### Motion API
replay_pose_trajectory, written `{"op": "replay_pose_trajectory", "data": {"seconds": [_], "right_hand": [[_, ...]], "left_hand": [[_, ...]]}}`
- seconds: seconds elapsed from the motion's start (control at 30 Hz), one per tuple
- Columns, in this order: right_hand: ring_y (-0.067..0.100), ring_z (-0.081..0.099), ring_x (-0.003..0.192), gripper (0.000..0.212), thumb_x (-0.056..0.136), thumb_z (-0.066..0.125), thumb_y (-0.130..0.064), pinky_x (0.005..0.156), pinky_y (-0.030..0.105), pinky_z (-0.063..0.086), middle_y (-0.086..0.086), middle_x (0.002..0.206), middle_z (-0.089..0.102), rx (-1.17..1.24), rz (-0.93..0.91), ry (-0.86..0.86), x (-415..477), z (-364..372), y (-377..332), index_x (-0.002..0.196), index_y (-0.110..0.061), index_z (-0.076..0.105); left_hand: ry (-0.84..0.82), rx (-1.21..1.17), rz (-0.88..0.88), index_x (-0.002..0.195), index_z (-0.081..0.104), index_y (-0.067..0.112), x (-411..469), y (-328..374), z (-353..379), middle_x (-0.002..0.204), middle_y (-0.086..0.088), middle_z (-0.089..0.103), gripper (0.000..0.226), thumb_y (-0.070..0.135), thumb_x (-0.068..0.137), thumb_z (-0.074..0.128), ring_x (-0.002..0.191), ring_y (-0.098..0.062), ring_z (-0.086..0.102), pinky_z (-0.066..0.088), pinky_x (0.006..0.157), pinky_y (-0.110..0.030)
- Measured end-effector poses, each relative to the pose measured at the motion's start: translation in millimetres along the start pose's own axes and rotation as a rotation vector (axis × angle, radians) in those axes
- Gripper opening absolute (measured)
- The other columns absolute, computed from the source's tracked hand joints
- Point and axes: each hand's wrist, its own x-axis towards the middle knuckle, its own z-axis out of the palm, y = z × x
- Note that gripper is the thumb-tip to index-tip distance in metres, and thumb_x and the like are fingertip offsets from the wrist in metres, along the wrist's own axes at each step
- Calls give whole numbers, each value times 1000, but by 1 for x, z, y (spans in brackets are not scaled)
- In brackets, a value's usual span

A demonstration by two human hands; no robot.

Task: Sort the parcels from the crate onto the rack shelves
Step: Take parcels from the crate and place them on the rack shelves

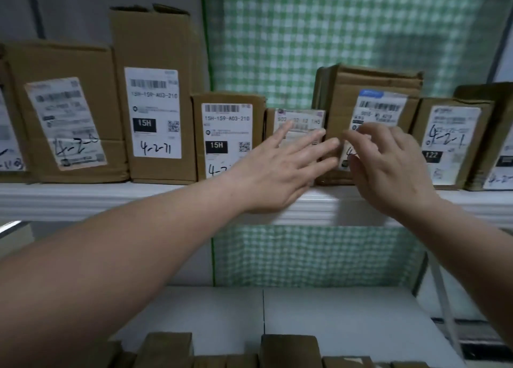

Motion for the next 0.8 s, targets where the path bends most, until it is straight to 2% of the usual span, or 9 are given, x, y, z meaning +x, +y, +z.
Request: {"op": "replay_pose_trajectory", "data": {"seconds": [0.13, 0.23, 0.4, 0.53, 0.6, 0.67, 0.8], "right_hand": [[40, 56, 84, 34, 91, 43, -21, 72, 46, 45, 20, 98, 61, -17, 200, -70, -27, -10, 32, 111, -2, 63], [39, 55, 84, 38, 90, 39, -26, 71, 44, 47, 18, 93, 61, -3, 319, -139, -41, -13, 46, 107, -3, 63], [37, 55, 87, 24, 93, 48, -21, 67, 41, 47, 13, 93, 61, -9, 360, -195, -56, -14, 54, 108, -8, 62], [35, 54, 91, 32, 92, 42, -27, 65, 41, 48, 11, 96, 61, 20, 374, -275, -60, -11, 54, 111, -10, 61], [34, 55, 91, 30, 93, 43, -26, 64, 40, 47, 11, 95, 61, 18, 376, -284, -61, -10, 53, 110, -10, 61], [34, 56, 91, 23, 94, 49, -21, 63, 38, 47, 10, 95, 62, 12, 408, -269, -61, -11, 54, 109, -10, 62], [29, 55, 100, 23, 96, 49, -20, 68, 35, 44, 7, 106, 63, 4, 547, -238, -61, -16, 64, 114, -15, 62]], "left_hand": [[-55, 144, 156, 151, -4, 29, 52, 6, 1, 159, 1, -8, 55, 43, 101, 16, 147, -21, -8, -10, 114, -53], [-105, 228, 241, 150, -4, 33, 76, 11, 7, 159, 1, -10, 54, 44, 100, 11, 146, -22, -11, -15, 112, -54], [-164, 272, 284, 148, -7, 42, 86, 7, 14, 158, 4, -14, 52, 45, 97, 2, 135, -18, -27, -21, 111, -54], [-185, 293, 312, 147, -7, 43, 86, 4, 18, 157, 5, -16, 49, 43, 99, 3, 132, -17, -30, -25, 109, -53], [-151, 282, 329, 147, -6, 43, 85, 1, 22, 155, 4, -18, 48, 42, 100, 3, 132, -18, -30, -27, 108, -52], [-59, 268, 360, 148, 4, 42, 85, -4, 28, 152, 3, -12, 49, 41, 100, 4, 135, -20, -22, -24, 109, -52], [116, 217, 437, 141, 41, 34, 90, -10, 31, 151, -5, 30, 47, 39, 99, 21, 141, -26, 20, 2, 115, -54]]}}
